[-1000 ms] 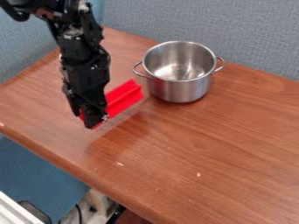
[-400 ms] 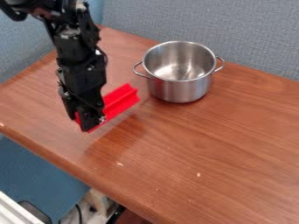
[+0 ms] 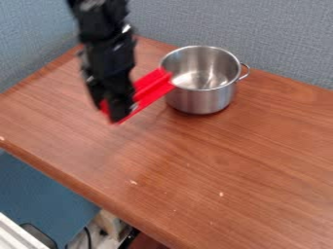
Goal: Put the red object in the metal pot
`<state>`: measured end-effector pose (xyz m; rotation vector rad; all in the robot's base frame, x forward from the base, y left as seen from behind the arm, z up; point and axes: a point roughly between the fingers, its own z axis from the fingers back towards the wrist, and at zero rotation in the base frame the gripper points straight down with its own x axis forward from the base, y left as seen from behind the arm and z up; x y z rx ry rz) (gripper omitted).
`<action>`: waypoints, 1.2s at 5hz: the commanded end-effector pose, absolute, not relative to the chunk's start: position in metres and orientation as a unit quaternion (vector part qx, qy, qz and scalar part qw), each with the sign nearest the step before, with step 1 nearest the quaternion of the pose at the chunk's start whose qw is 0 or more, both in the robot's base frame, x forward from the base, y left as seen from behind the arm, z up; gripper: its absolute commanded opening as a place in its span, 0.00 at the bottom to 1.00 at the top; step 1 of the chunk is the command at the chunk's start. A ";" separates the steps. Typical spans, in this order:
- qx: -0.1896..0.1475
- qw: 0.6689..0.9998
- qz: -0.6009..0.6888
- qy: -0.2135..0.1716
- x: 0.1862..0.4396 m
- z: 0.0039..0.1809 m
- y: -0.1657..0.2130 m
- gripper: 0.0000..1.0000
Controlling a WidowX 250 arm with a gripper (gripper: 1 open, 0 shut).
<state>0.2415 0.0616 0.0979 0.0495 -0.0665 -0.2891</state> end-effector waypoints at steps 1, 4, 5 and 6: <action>0.019 0.982 -0.167 -0.090 0.280 0.133 0.044 0.00; 0.014 0.979 -0.175 -0.102 0.360 0.135 0.023 0.00; 0.016 0.979 -0.184 -0.088 0.369 0.121 0.028 0.00; 0.024 0.977 -0.192 -0.087 0.369 0.126 0.034 0.00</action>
